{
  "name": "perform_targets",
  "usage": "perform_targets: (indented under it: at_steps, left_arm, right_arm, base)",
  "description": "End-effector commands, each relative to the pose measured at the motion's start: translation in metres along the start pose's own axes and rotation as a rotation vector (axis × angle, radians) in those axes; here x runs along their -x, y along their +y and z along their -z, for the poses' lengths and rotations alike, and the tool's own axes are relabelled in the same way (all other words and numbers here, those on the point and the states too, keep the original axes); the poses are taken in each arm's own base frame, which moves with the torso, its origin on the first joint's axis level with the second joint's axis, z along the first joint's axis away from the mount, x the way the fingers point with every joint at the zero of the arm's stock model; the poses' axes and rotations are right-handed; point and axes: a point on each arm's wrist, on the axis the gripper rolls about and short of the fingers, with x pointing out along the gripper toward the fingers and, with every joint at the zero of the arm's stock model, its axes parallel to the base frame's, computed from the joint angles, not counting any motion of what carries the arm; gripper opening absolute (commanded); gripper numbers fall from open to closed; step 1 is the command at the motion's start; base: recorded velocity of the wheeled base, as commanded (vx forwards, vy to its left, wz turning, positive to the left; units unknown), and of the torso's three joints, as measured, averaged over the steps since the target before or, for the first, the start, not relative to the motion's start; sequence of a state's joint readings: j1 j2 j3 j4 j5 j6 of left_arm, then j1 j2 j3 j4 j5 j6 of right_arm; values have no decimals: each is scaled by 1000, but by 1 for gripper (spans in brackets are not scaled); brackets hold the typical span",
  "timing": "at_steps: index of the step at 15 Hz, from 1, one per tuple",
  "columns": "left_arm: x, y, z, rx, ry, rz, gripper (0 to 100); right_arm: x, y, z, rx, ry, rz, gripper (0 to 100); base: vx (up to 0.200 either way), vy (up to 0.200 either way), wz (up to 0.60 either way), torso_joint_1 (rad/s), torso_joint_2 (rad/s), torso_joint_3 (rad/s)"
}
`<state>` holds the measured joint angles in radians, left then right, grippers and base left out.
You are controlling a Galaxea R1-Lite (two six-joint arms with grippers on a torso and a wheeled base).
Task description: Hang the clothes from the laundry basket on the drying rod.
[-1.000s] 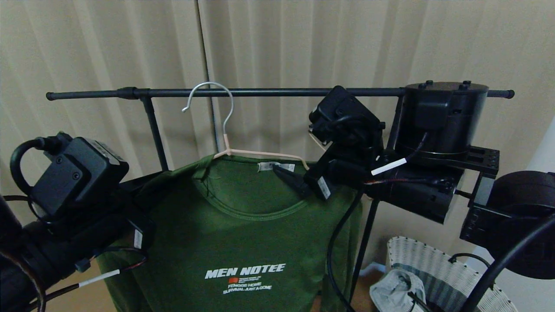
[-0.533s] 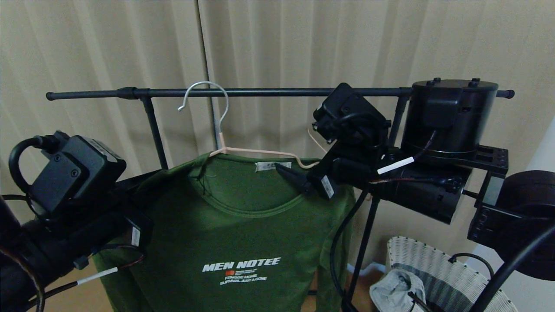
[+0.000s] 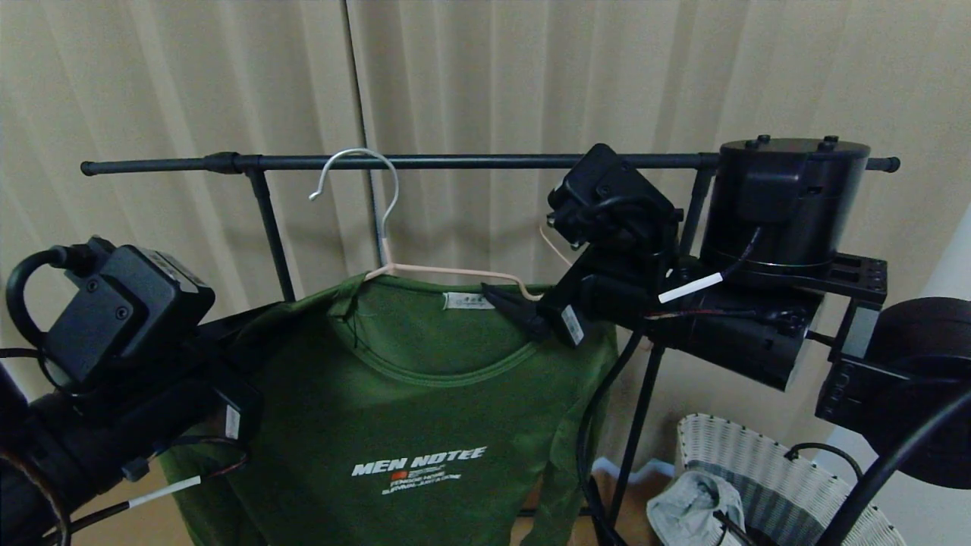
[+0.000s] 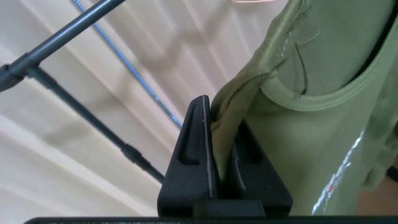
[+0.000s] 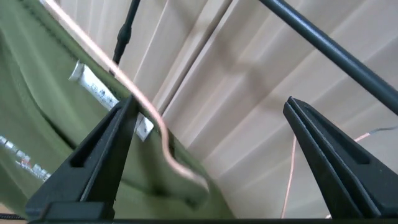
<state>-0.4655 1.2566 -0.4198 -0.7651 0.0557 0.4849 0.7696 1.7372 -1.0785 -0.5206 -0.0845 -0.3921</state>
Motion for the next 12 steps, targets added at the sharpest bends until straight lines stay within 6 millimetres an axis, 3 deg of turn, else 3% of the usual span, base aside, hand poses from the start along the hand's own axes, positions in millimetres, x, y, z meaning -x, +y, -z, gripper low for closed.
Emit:
perform_targets:
  at_steps: [1,6,7,12]
  left_arm:
    - [1,-3,-3,1,-19,17,0]
    - [4,-4,-5,3,-30,24,0]
    - [4,-4,-4,2,-28,25,0]
    - [2,-4,-4,2,-24,23,0]
  right_arm:
    - [-11,3,5,2,15,-7,100]
    - [-12,4,6,3,19,-10,100]
    - [-12,4,6,3,20,-11,0]
    - [-12,5,6,2,21,-14,0]
  base:
    - [0,0,0,0,0,0]
    - [0,0,0,0,0,0]
    - [0,0,0,0,0,0]
    - [0,0,0,0,0,0]
